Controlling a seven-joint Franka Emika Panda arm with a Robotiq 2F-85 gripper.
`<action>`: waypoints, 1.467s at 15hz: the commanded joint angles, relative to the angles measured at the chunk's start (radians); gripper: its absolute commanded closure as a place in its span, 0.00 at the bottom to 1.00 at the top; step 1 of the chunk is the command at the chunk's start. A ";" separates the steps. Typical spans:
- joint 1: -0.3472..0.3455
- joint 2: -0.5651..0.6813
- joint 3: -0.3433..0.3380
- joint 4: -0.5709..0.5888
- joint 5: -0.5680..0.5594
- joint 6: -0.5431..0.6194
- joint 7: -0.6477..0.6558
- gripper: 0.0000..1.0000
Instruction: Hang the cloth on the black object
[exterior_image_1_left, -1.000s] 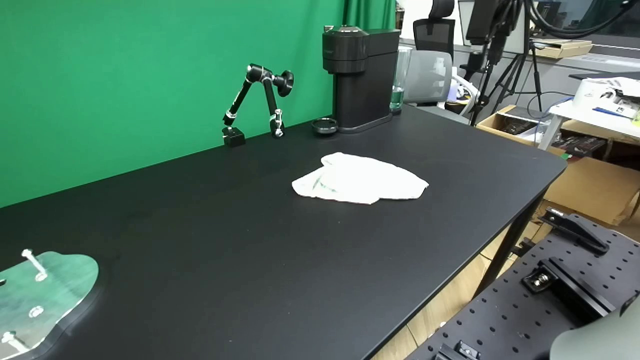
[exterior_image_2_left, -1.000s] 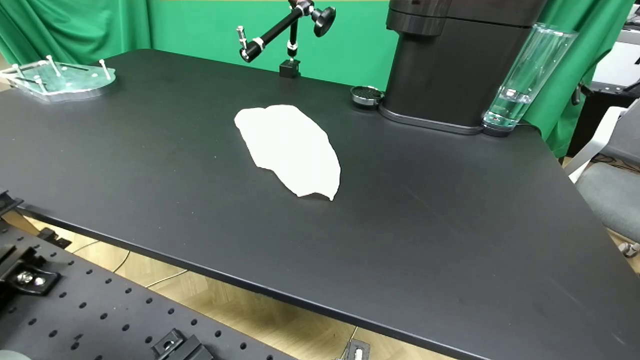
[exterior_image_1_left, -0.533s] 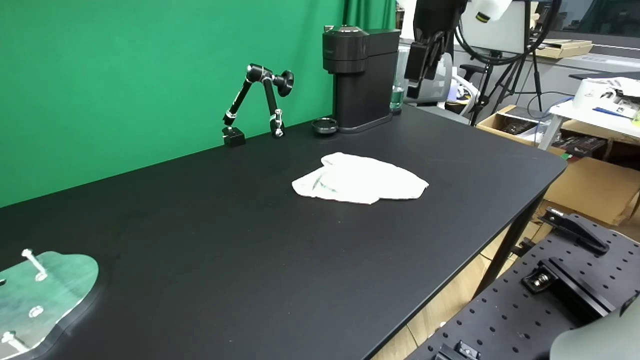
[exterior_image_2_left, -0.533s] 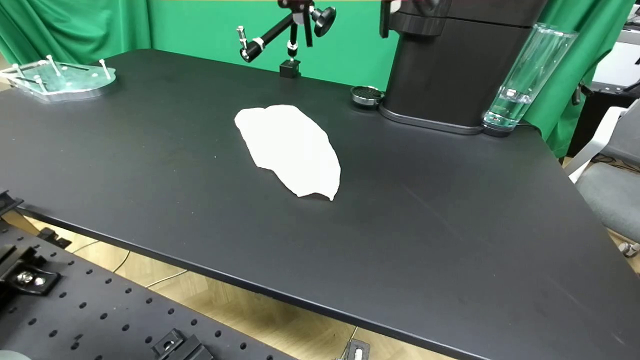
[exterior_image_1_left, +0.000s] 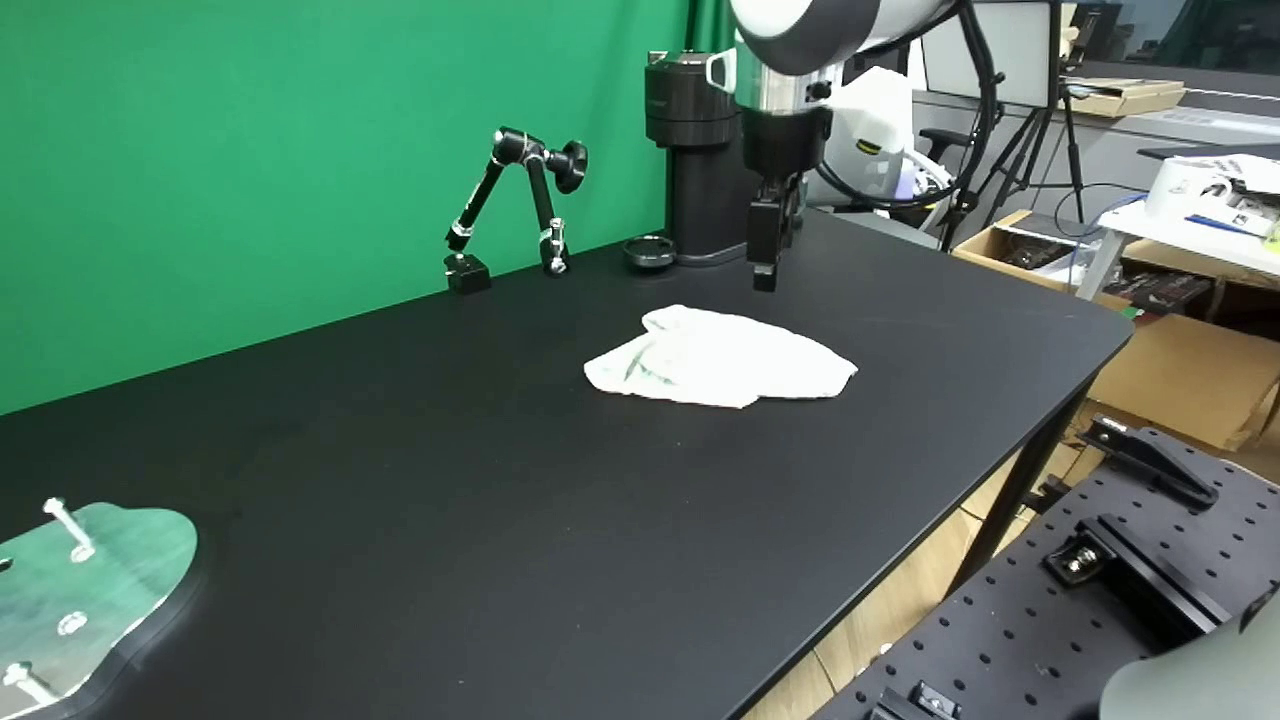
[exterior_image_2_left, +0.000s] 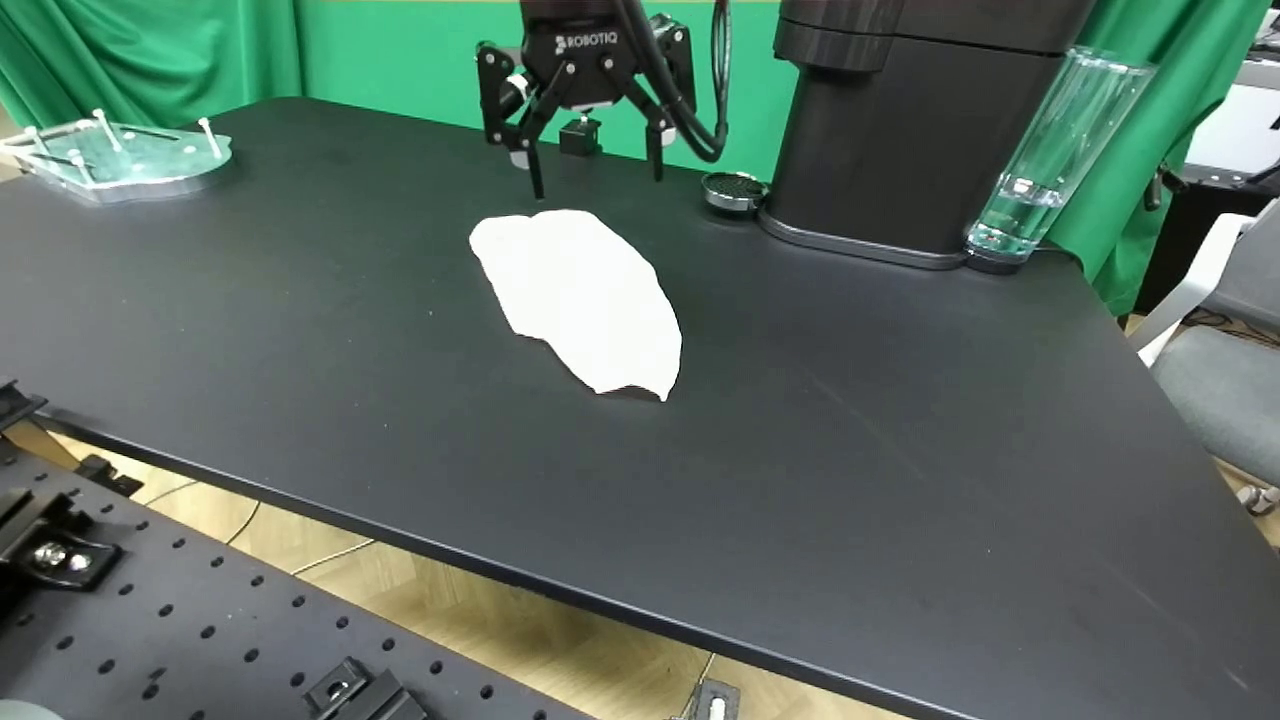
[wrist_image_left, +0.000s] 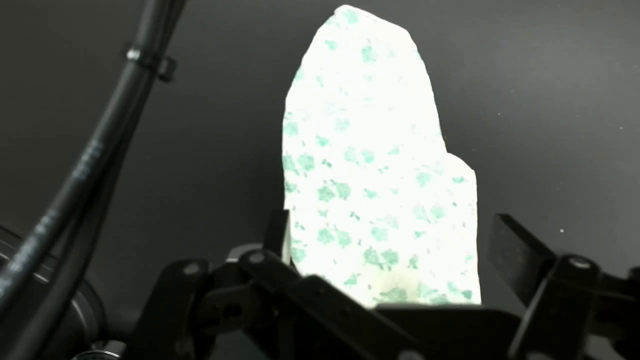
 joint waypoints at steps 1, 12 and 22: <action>0.006 0.077 0.032 0.040 -0.046 0.039 -0.031 0.00; 0.023 0.254 0.060 0.137 -0.158 0.176 0.014 0.00; 0.005 0.330 0.116 0.186 -0.087 0.200 0.035 0.55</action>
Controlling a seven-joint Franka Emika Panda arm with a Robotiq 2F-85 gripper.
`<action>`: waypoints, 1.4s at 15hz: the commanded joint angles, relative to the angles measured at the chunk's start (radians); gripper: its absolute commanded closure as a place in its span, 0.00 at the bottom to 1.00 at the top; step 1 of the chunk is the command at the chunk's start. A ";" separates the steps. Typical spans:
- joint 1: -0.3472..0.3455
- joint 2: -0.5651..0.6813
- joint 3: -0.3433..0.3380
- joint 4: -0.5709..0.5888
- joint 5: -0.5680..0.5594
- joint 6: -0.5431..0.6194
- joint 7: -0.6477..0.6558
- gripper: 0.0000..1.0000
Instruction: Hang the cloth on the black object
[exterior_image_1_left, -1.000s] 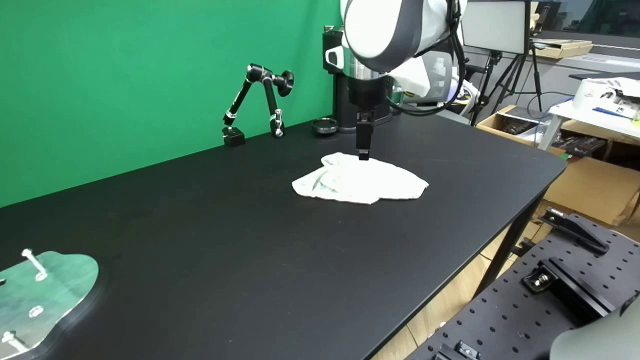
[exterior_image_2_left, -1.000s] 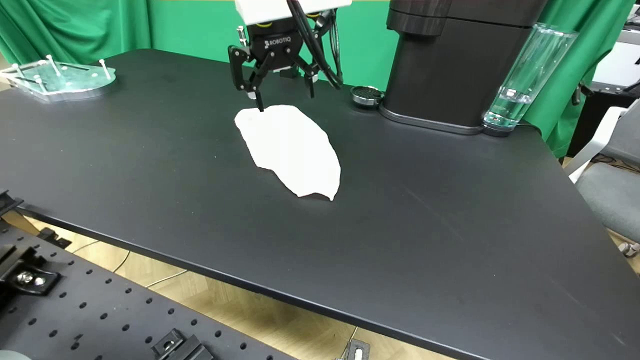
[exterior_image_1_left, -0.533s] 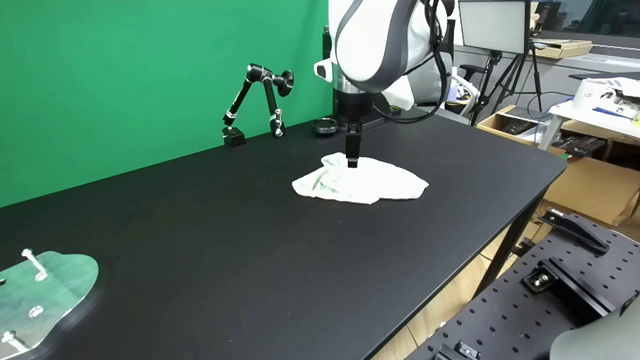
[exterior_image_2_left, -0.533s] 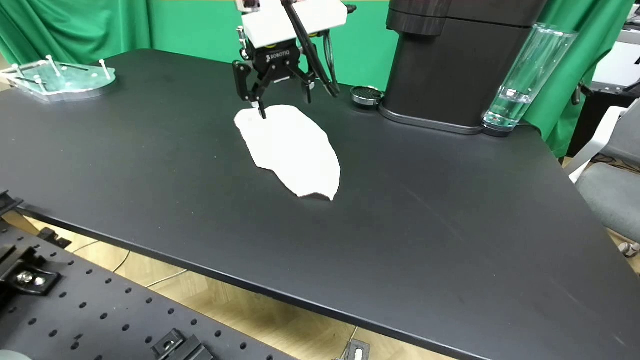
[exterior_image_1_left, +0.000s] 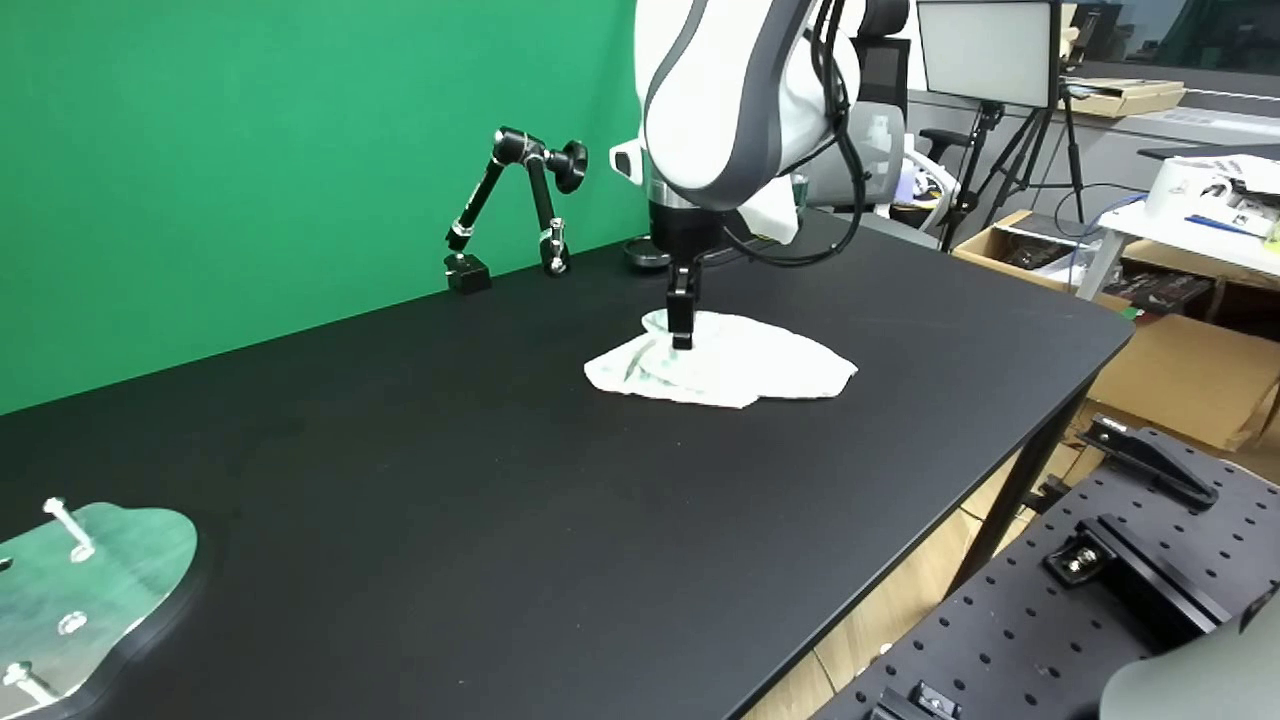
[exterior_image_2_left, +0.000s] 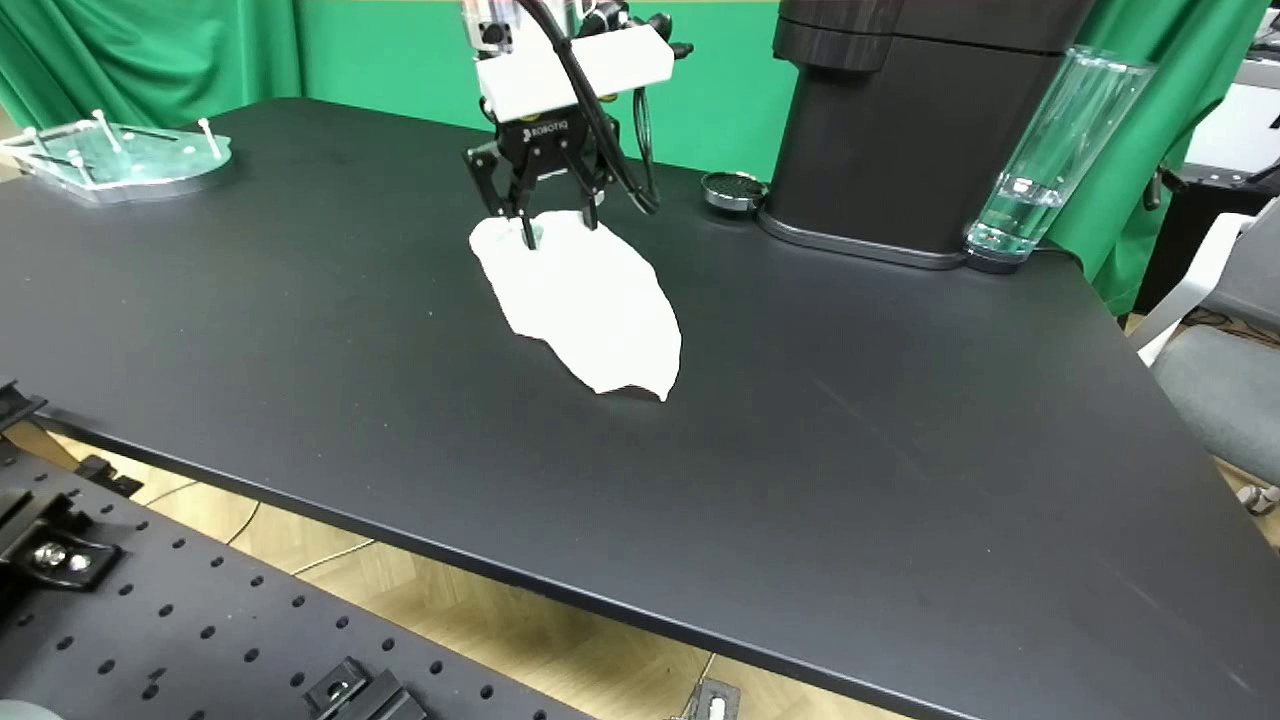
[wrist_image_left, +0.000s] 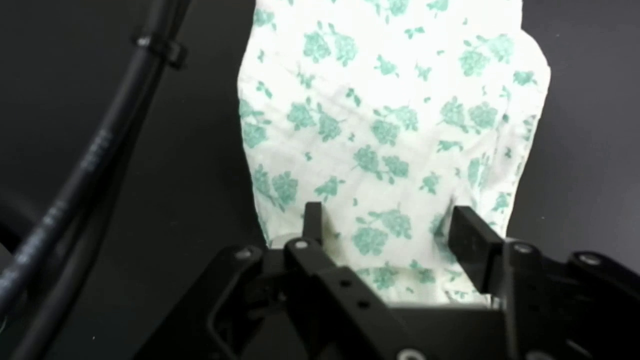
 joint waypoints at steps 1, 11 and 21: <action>-0.022 0.012 0.036 0.022 0.046 -0.006 0.023 0.62; -0.046 -0.104 0.105 0.010 0.259 -0.110 0.060 1.00; 0.063 -0.287 0.086 0.184 0.185 -0.270 0.314 1.00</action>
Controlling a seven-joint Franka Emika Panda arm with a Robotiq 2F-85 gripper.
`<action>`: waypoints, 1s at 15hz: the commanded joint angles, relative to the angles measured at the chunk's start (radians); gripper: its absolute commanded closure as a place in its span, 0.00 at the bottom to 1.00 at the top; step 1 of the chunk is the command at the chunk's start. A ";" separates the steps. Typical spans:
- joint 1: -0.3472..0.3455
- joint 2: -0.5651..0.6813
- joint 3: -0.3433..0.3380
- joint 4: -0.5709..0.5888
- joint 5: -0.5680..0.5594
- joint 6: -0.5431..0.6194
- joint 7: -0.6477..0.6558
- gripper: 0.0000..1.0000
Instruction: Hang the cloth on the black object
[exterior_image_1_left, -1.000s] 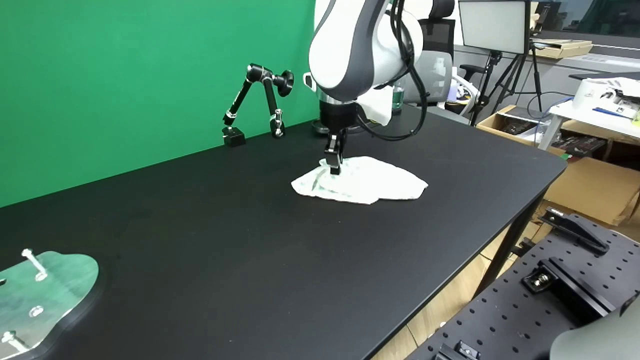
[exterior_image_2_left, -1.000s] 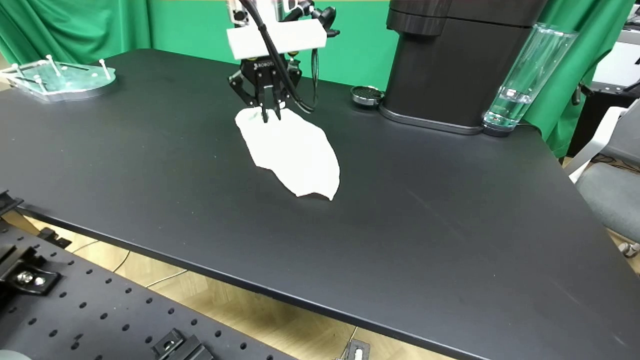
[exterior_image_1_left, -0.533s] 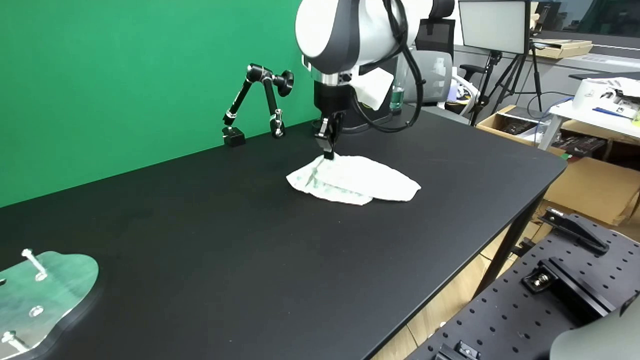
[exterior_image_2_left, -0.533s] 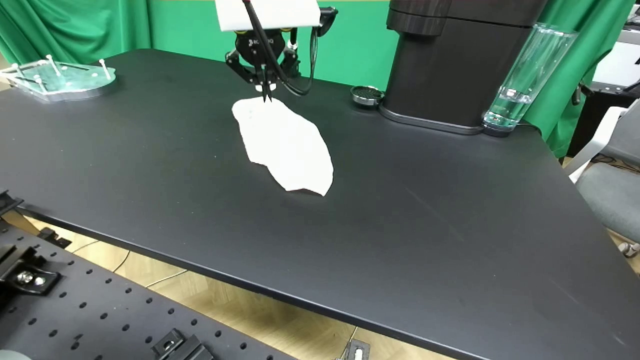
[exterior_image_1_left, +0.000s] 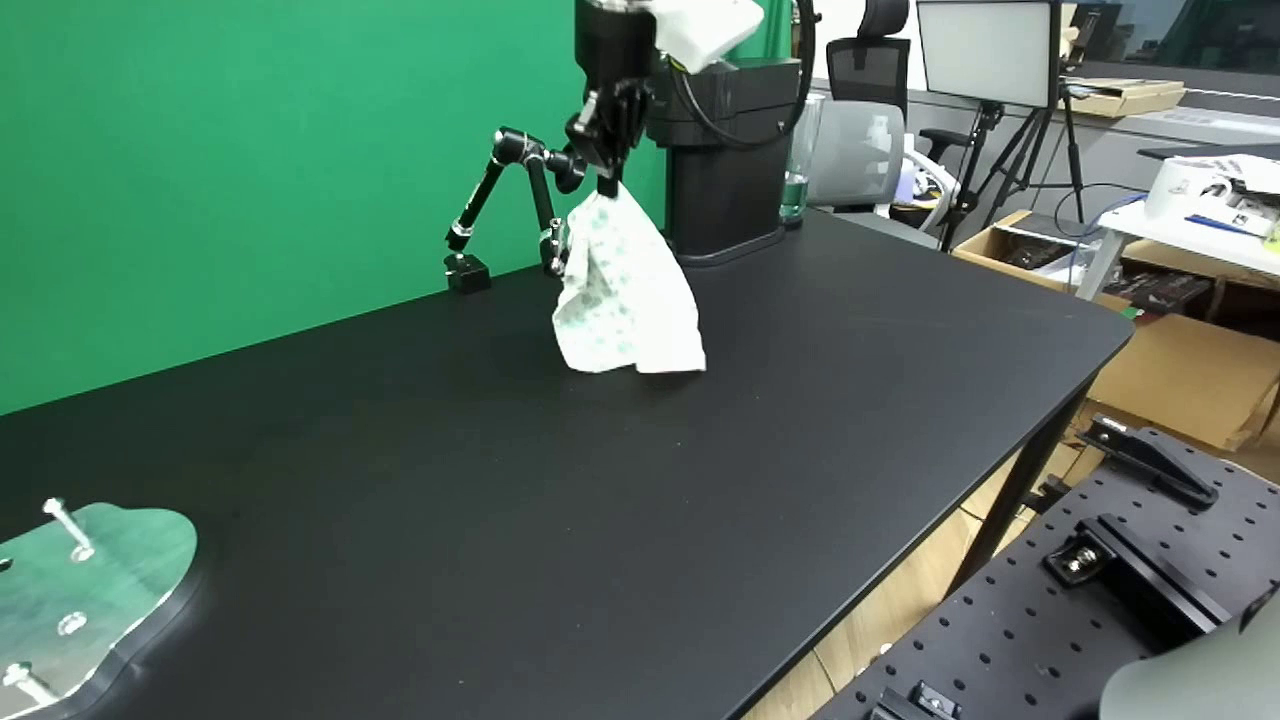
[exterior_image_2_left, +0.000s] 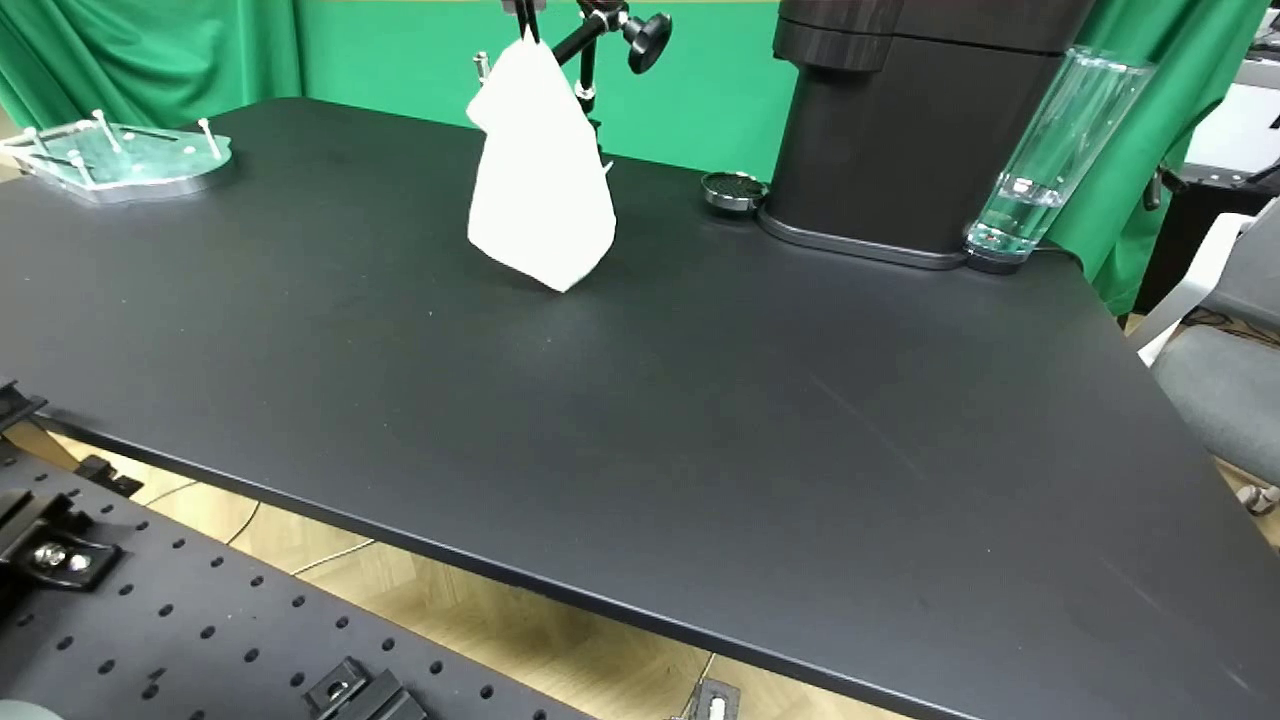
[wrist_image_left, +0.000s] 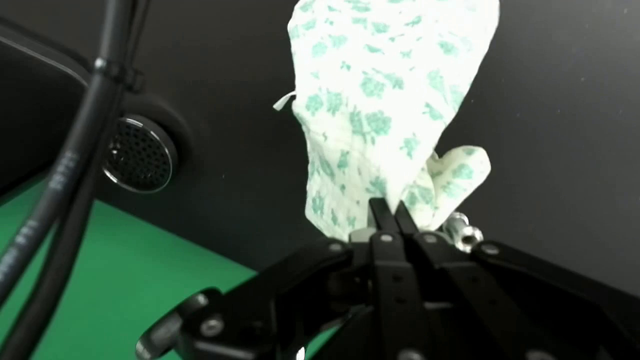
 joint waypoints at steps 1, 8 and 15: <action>0.055 -0.031 -0.005 0.096 -0.079 -0.059 0.144 1.00; 0.121 -0.010 0.015 0.187 -0.170 -0.102 0.257 1.00; 0.134 0.033 0.012 0.177 -0.172 -0.134 0.251 1.00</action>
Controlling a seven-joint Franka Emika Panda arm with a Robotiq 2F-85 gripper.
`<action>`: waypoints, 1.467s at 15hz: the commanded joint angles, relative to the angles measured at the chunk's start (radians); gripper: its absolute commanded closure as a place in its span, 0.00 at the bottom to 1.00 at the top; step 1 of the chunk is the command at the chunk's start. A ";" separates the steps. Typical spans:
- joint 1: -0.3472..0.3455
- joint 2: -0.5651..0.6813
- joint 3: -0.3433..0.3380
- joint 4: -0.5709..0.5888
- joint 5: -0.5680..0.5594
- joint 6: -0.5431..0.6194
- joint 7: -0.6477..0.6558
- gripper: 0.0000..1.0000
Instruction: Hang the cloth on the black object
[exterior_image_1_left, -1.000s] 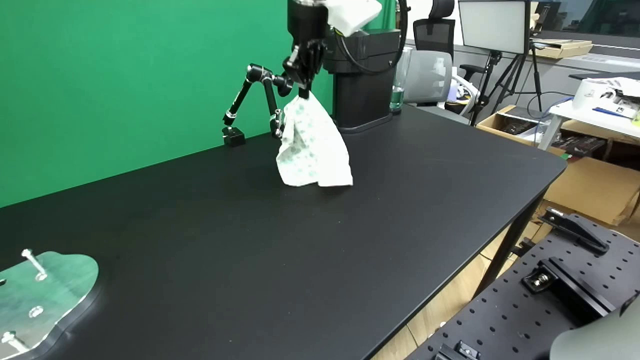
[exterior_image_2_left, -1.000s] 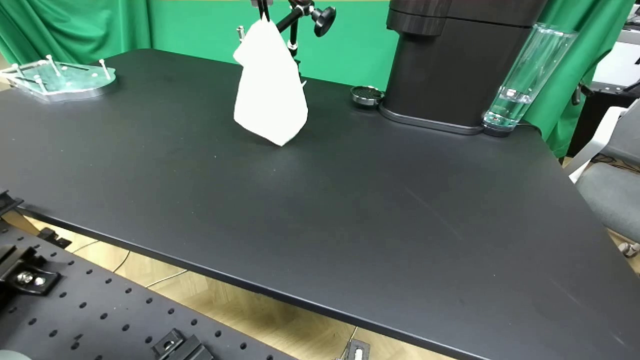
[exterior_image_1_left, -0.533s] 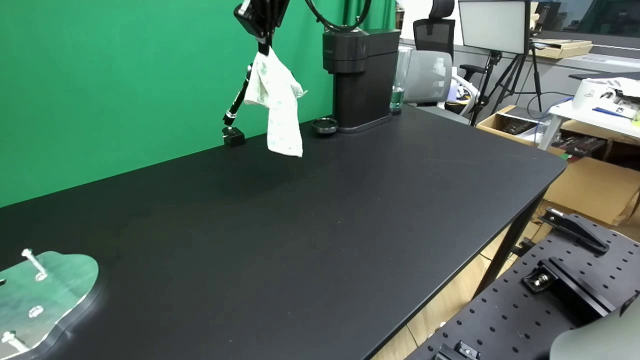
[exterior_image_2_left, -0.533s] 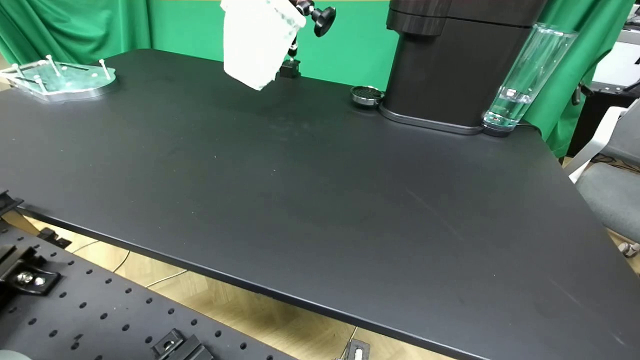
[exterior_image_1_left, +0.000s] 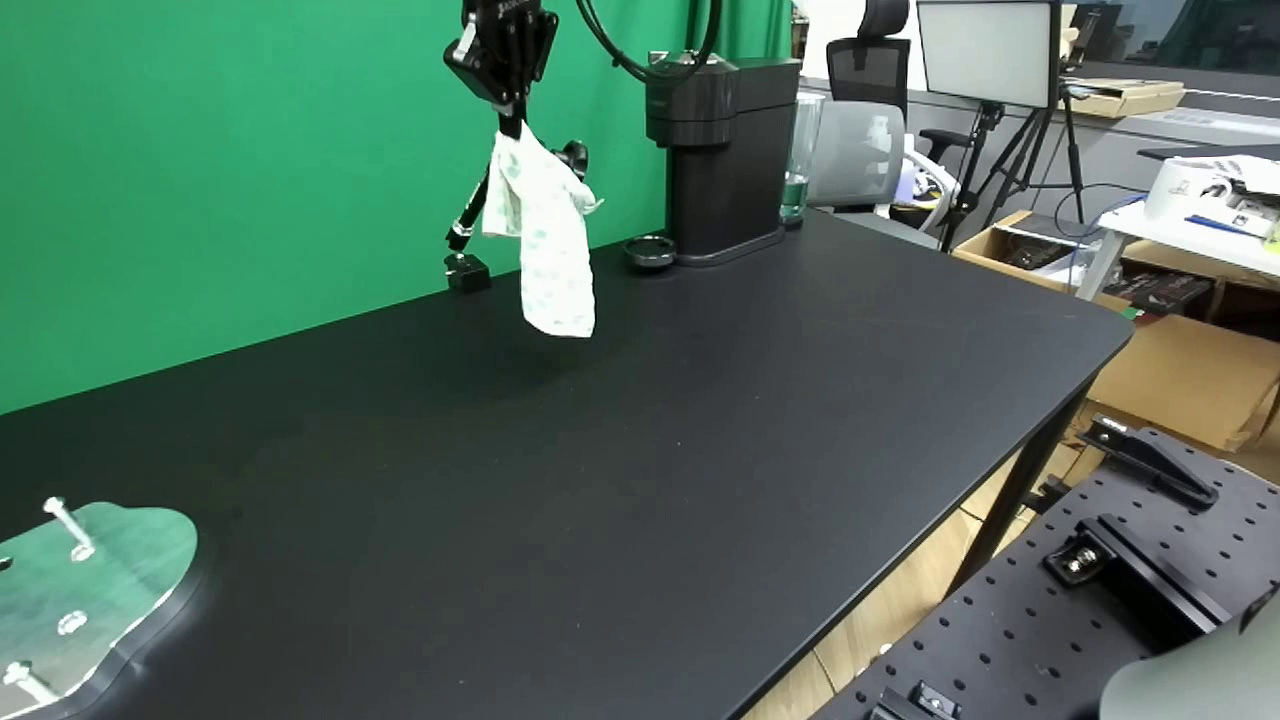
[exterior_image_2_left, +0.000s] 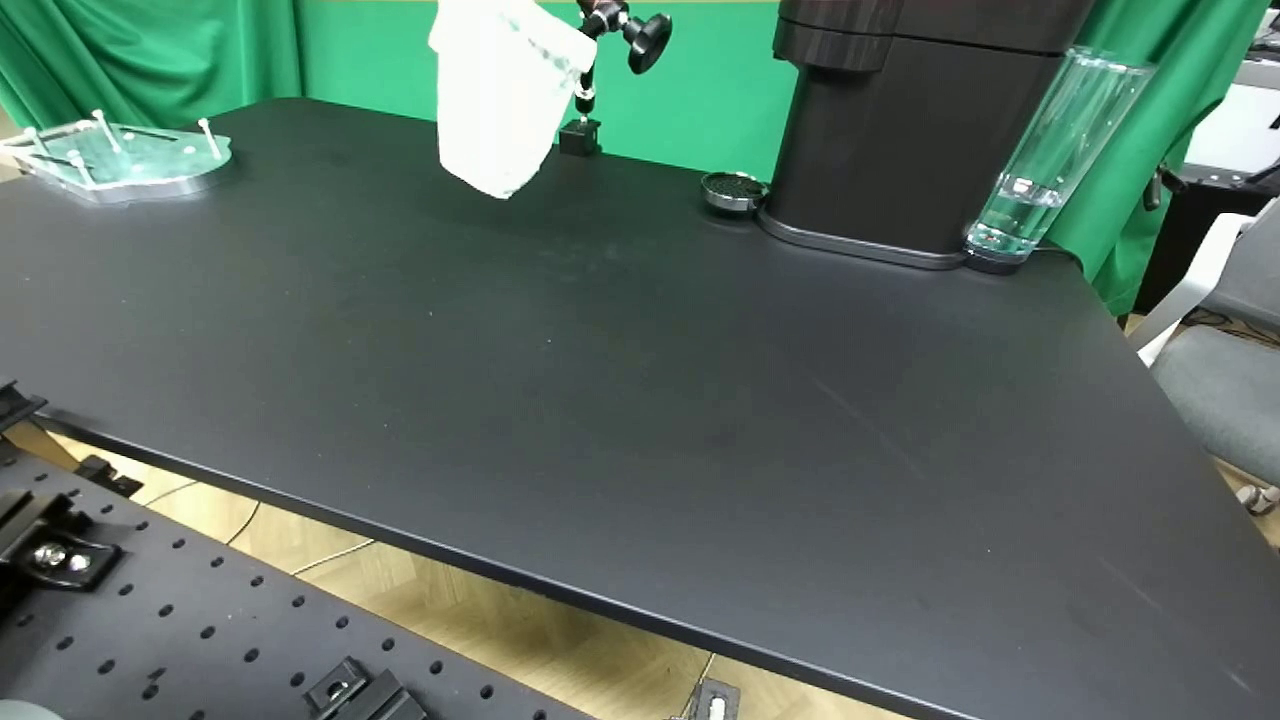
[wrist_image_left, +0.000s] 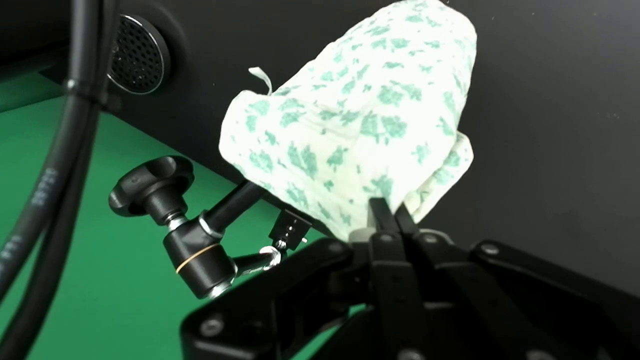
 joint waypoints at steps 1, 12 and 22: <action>0.004 0.035 -0.009 0.023 -0.031 -0.038 0.042 1.00; 0.047 0.104 -0.003 0.090 -0.067 -0.063 0.088 1.00; 0.081 0.140 0.003 0.110 -0.055 -0.102 0.100 0.72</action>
